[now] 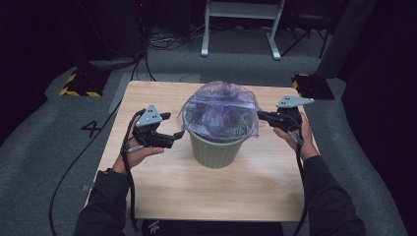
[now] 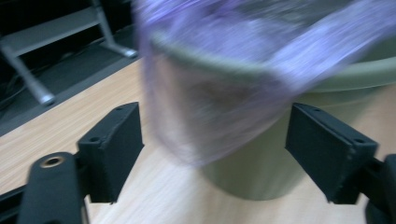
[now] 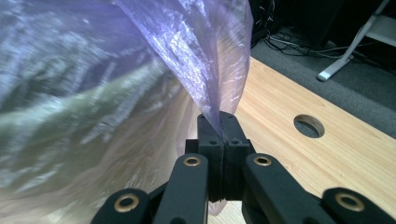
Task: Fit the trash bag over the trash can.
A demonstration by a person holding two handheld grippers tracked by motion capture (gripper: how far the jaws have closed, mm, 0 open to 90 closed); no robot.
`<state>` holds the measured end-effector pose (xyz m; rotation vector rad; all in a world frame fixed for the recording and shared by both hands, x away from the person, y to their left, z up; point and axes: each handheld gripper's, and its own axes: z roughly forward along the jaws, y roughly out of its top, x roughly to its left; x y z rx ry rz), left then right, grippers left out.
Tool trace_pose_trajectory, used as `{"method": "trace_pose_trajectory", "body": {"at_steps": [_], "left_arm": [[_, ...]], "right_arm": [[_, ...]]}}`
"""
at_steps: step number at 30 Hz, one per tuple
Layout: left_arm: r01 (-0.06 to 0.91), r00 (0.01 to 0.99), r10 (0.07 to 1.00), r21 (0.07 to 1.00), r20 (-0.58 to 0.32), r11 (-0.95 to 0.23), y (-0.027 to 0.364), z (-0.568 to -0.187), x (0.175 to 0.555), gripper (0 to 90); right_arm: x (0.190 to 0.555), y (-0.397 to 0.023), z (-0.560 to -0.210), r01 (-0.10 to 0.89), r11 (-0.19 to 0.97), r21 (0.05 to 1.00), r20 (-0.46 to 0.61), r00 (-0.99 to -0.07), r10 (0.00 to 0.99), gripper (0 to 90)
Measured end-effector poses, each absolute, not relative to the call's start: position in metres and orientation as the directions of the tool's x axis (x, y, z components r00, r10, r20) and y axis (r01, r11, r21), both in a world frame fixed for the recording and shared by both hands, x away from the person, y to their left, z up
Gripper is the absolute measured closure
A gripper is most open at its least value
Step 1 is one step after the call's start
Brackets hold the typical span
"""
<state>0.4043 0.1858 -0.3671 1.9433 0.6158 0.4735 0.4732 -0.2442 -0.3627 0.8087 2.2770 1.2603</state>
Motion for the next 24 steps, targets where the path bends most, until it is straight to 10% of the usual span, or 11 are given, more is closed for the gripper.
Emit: {"method": "trace_pose_trajectory", "body": {"at_steps": [6, 13, 24], "left_arm": [[0.167, 0.806, 0.580, 0.894, 0.119, -0.415, 0.174, -0.364, 0.392, 21.2], [0.095, 0.799, 0.562, 0.877, 0.215, -0.471, 0.168, -0.369, 0.391, 88.5], [0.055, 0.888, 0.421, 0.864, 0.188, -0.501, 0.168, -0.393, 0.365, 89.9]], "right_arm": [[0.469, -0.241, -0.359, 0.276, 0.429, 0.860, -0.080, -0.758, 0.647, 90.0], [0.465, -0.243, -0.360, 0.281, 0.421, 0.862, -0.059, -0.770, 0.636, 89.5], [0.445, -0.256, -0.369, 0.293, 0.413, 0.862, -0.025, -0.790, 0.612, 89.5]]}}
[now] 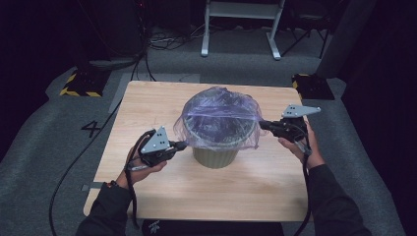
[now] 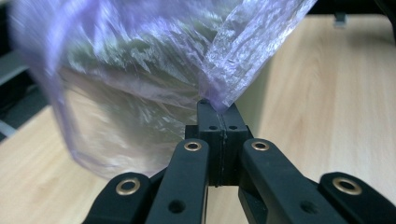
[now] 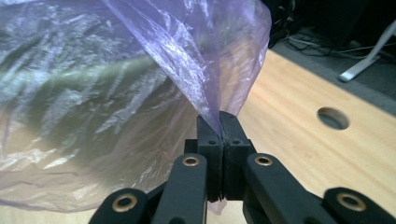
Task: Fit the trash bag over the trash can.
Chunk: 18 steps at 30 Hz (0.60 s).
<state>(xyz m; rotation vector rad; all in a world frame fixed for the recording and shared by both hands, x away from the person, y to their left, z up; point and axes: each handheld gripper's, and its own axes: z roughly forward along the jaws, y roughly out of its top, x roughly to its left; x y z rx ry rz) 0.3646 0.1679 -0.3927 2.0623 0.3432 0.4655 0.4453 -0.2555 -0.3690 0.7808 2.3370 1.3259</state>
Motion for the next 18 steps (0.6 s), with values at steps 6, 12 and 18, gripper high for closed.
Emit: {"method": "trace_pose_trajectory", "body": {"at_steps": [6, 12, 18], "left_arm": [[0.094, 0.897, 0.404, 0.818, 0.178, -0.568, 0.158, -0.419, 0.365, 89.9], [0.151, 0.875, 0.453, 0.796, 0.168, -0.586, 0.162, -0.433, 0.375, 89.7], [0.182, 0.856, 0.498, 0.824, 0.135, -0.537, 0.176, -0.433, 0.370, 59.0]], "right_arm": [[0.439, -0.256, -0.385, 0.311, 0.423, 0.851, -0.008, -0.798, 0.602, 89.5], [0.438, -0.256, -0.396, 0.321, 0.427, 0.845, 0.002, -0.801, 0.598, 89.4], [0.436, -0.262, -0.398, 0.316, 0.412, 0.855, -0.003, -0.791, 0.612, 83.8]]}}
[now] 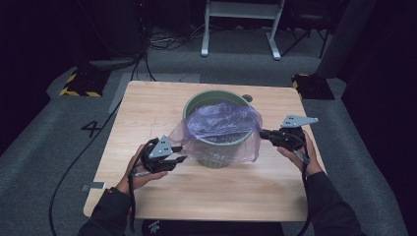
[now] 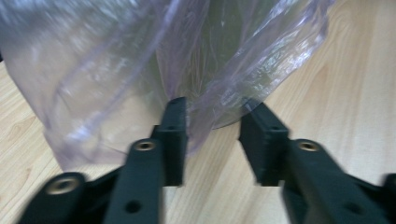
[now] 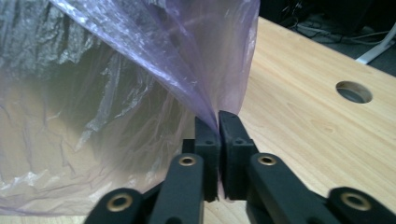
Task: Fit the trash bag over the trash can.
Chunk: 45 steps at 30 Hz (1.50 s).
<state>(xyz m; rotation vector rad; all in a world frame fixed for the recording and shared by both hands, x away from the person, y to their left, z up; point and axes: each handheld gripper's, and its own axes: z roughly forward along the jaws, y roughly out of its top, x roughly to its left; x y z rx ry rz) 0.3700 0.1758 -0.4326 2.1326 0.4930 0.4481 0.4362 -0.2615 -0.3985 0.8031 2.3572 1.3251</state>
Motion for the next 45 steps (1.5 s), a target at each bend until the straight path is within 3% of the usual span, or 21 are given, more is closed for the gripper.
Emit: {"method": "trace_pose_trajectory", "body": {"at_steps": [5, 6, 11, 14, 19, 23, 27, 32, 36, 37, 45], "left_arm": [[0.182, 0.840, 0.535, 0.880, 0.093, -0.438, 0.191, -0.417, 0.354, 20.8], [0.177, 0.842, 0.534, 0.892, 0.082, -0.416, 0.196, -0.413, 0.349, 18.9], [0.152, 0.812, 0.579, 0.929, 0.077, -0.337, 0.210, -0.394, 0.341, 16.4], [0.142, 0.777, 0.620, 0.928, 0.111, -0.344, 0.209, -0.383, 0.346, 16.4], [0.176, 0.771, 0.632, 0.928, 0.078, -0.329, 0.212, -0.370, 0.363, 16.8], [0.179, 0.745, 0.660, 0.926, 0.093, -0.333, 0.217, -0.368, 0.368, 18.7], [0.169, 0.710, 0.695, 0.930, 0.116, -0.328, 0.218, -0.363, 0.377, 20.1], [0.198, 0.735, 0.671, 0.916, 0.097, -0.350, 0.214, -0.362, 0.391, 19.6], [0.158, 0.769, 0.624, 0.905, 0.138, -0.395, 0.199, -0.359, 0.397, 21.4], [0.149, 0.764, 0.626, 0.901, 0.157, -0.407, 0.195, -0.358, 0.398, 23.7], [0.109, 0.755, 0.612, 0.875, 0.236, -0.471, 0.177, -0.350, 0.418, 66.5]], "right_arm": [[0.429, -0.268, -0.389, 0.276, 0.383, 0.881, -0.025, -0.783, 0.622, 71.4], [0.429, -0.268, -0.388, 0.272, 0.383, 0.883, -0.030, -0.780, 0.625, 69.7], [0.423, -0.271, -0.379, 0.231, 0.388, 0.892, -0.077, -0.770, 0.634, 42.1], [0.418, -0.271, -0.372, 0.196, 0.404, 0.893, -0.126, -0.754, 0.644, 34.0], [0.415, -0.269, -0.358, 0.137, 0.417, 0.899, -0.180, -0.751, 0.635, 40.1], [0.417, -0.268, -0.353, 0.099, 0.415, 0.904, -0.206, -0.751, 0.627, 61.4], [0.422, -0.267, -0.352, 0.095, 0.420, 0.903, -0.216, -0.744, 0.633, 75.1], [0.424, -0.266, -0.348, 0.076, 0.399, 0.914, -0.213, -0.747, 0.629, 84.9], [0.426, -0.260, -0.340, 0.064, 0.409, 0.910, -0.225, -0.752, 0.619, 89.0], [0.427, -0.259, -0.338, 0.066, 0.413, 0.908, -0.228, -0.751, 0.620, 89.1], [0.445, -0.248, -0.329, 0.100, 0.412, 0.906, -0.201, -0.754, 0.625, 89.6]]}}
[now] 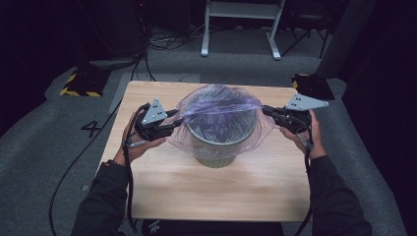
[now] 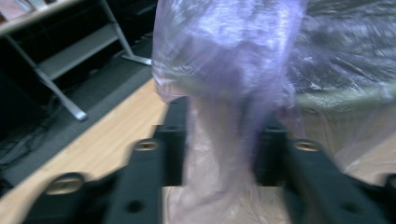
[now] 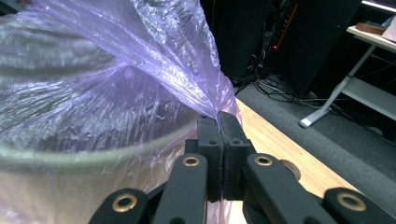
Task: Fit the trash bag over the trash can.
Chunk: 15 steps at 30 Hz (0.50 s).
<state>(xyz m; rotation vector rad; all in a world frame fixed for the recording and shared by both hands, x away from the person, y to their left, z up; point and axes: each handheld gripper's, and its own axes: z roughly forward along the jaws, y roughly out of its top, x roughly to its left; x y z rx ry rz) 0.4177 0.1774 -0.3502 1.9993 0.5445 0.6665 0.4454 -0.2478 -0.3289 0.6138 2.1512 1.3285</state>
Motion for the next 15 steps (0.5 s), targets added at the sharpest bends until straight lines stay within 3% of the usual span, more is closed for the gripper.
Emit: {"method": "trace_pose_trajectory", "body": {"at_steps": [4, 7, 15], "left_arm": [[0.107, 0.762, 0.613, 0.895, 0.207, -0.434, 0.177, -0.349, 0.426, 78.6], [0.130, 0.764, 0.626, 0.911, 0.159, -0.390, 0.179, -0.348, 0.435, 81.2], [0.247, 0.721, 0.692, 0.922, 0.030, -0.297, 0.182, -0.356, 0.463, 77.9]], "right_arm": [[0.454, -0.244, -0.326, 0.127, 0.408, 0.904, -0.185, -0.744, 0.642, 89.5], [0.461, -0.240, -0.323, 0.137, 0.415, 0.899, -0.191, -0.731, 0.655, 89.5], [0.487, -0.237, -0.329, 0.248, 0.381, 0.891, -0.108, -0.699, 0.707, 89.6]]}}
